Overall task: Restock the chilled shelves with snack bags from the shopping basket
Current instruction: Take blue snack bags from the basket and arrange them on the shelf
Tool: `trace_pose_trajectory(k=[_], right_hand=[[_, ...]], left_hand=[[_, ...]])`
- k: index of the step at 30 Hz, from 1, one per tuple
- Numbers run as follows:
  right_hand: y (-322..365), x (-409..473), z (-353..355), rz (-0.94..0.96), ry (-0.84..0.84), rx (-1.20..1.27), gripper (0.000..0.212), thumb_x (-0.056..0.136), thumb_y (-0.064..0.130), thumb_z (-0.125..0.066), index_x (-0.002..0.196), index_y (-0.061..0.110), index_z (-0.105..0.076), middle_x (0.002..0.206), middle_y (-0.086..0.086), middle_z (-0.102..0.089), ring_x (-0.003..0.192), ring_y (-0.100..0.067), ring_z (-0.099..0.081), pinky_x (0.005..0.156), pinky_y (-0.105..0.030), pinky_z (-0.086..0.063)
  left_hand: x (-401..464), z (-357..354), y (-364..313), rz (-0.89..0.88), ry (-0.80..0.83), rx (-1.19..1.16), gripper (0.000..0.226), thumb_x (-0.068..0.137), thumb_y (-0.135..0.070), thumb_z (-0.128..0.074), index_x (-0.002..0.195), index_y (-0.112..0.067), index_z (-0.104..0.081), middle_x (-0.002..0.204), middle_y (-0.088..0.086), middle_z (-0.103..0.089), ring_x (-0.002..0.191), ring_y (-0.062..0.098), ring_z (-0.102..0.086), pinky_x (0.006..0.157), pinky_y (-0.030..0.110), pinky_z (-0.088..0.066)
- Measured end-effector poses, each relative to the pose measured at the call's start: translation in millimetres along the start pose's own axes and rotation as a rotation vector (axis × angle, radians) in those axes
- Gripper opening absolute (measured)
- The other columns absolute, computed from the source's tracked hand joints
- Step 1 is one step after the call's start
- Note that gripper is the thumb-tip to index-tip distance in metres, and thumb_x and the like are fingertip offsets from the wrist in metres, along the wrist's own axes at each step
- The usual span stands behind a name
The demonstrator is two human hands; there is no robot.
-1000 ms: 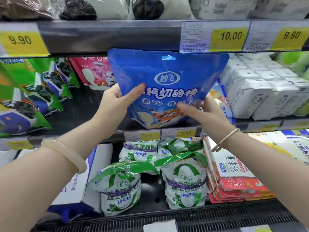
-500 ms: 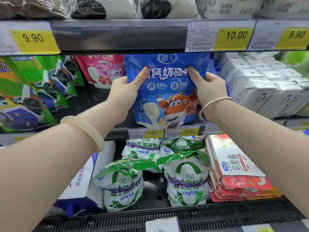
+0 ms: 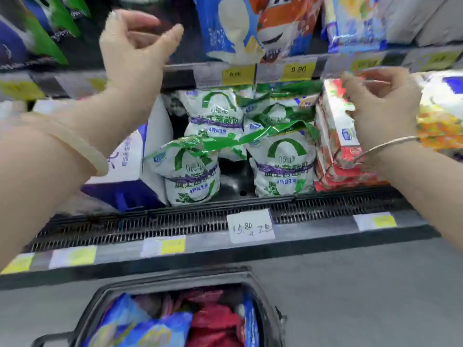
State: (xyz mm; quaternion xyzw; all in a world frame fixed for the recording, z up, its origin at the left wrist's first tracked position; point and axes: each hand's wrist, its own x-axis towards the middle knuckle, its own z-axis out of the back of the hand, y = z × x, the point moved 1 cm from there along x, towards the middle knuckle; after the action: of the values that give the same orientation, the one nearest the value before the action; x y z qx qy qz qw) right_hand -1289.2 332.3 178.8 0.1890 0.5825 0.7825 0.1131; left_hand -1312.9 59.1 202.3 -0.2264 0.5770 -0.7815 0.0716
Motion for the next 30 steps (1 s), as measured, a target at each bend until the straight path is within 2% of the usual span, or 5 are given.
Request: trace_pose_trajectory(k=[6,13,22,25,30], right_hand=[[-65.9,-96.8,12.7,-0.185,-0.017,-0.140,0.020,0.080,0.024,-0.067,0.076,0.028,-0.048,0.076,0.003,-0.058,0.078,-0.020,-0.059,0.082,-0.048,-0.052],[-115.8,-225.7,0.1,-0.397,0.006,-0.195,0.023,0.081,0.020,-0.066,0.073,0.034,-0.049,0.076,0.006,-0.061,0.086,-0.033,-0.066,0.083,-0.055,-0.051],[-189.2,-381.3,9.5,-0.748,0.138,-0.342,0.014,0.081,0.009,-0.067,0.084,0.016,-0.055,0.077,0.003,-0.064,0.068,-0.008,-0.059,0.070,-0.024,-0.046],[-223.6,-417.4,11.3,-0.913,0.236,-0.486,0.021,0.080,0.010,-0.067,0.099,0.005,-0.058,0.098,-0.014,-0.068,0.088,-0.026,-0.064,0.080,-0.030,-0.044],[-278.3,-451.4,-1.7,-0.945,0.543,-0.764,0.035,0.084,0.018,-0.062,0.117,0.006,-0.058,0.124,-0.014,-0.059,0.113,-0.028,-0.057,0.089,-0.027,-0.041]], left_hand=[[-88.7,24.3,49.4,-0.008,0.031,0.071,0.021,0.077,-0.032,-0.066,0.074,-0.032,-0.046,0.066,-0.007,-0.055,0.054,0.005,-0.051,0.057,0.021,-0.042],[-201.3,53.7,123.7,0.037,0.452,0.194,0.026,0.077,-0.027,-0.071,0.072,-0.039,-0.049,0.058,-0.013,-0.050,0.051,0.001,-0.046,0.052,0.008,-0.037],[-356.2,63.5,224.3,0.419,0.807,0.359,0.028,0.077,-0.021,-0.070,0.069,-0.037,-0.048,0.061,-0.010,-0.055,0.052,0.004,-0.047,0.059,0.018,-0.041],[-401.4,56.3,252.5,0.510,0.941,0.450,0.022,0.078,-0.020,-0.067,0.076,-0.033,-0.050,0.072,-0.011,-0.057,0.068,0.004,-0.055,0.073,0.023,-0.047],[-444.6,55.1,298.9,0.575,1.010,0.652,0.020,0.082,-0.021,-0.063,0.101,-0.015,-0.058,0.106,0.003,-0.059,0.102,0.019,-0.057,0.090,0.026,-0.042]])
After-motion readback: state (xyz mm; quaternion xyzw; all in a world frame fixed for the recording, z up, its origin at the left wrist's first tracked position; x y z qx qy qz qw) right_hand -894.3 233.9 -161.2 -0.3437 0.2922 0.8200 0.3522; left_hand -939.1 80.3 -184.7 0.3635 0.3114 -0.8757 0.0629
